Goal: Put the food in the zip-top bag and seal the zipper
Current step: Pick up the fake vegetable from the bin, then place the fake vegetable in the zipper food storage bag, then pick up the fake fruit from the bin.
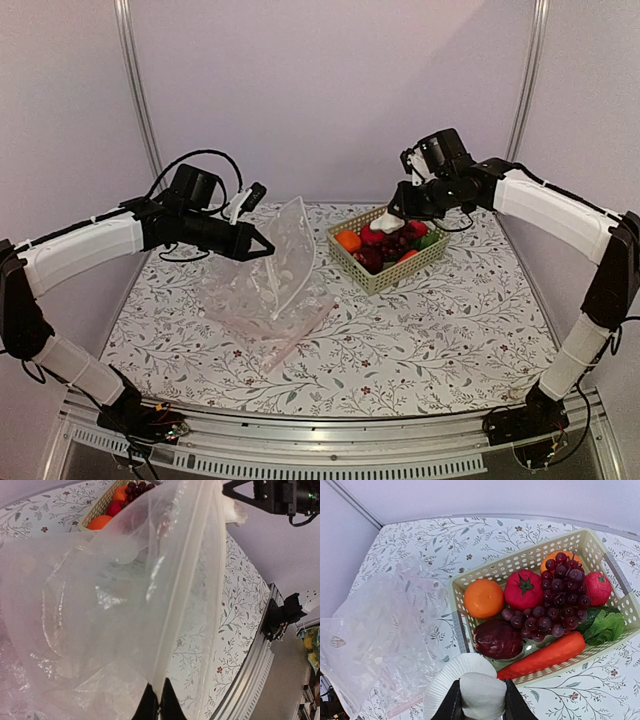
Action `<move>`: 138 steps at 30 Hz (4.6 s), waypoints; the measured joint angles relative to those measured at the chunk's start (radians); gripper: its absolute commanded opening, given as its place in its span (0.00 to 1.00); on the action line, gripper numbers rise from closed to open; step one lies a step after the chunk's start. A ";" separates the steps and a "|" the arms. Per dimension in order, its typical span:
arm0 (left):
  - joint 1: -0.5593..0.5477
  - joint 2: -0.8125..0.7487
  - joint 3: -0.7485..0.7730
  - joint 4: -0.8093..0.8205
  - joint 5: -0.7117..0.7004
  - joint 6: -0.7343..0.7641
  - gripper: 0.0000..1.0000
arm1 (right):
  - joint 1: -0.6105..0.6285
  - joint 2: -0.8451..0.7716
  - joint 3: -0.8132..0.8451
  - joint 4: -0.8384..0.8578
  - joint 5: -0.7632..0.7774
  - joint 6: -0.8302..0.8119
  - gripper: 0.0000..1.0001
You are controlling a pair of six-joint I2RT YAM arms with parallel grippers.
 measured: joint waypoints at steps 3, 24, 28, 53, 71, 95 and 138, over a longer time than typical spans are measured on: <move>0.000 0.000 0.000 0.006 0.006 -0.007 0.00 | 0.010 -0.085 -0.034 0.030 -0.044 -0.001 0.17; -0.021 0.011 -0.004 0.051 0.164 -0.017 0.00 | 0.402 -0.206 -0.090 0.170 -0.129 -0.169 0.16; -0.031 0.017 -0.004 0.055 0.190 -0.015 0.00 | 0.457 -0.140 -0.043 0.166 -0.019 -0.199 0.16; -0.048 0.028 -0.008 0.067 0.281 -0.006 0.00 | 0.482 0.172 0.154 0.047 0.467 -0.126 0.16; -0.055 0.028 -0.024 0.126 0.336 -0.026 0.00 | 0.463 0.172 0.098 0.185 0.272 -0.044 0.20; -0.041 -0.016 -0.048 0.172 0.348 -0.059 0.00 | 0.427 0.245 0.061 0.210 0.233 0.010 0.53; 0.016 -0.006 -0.048 0.116 0.212 -0.058 0.00 | 0.416 -0.235 -0.135 0.250 0.142 -0.053 0.88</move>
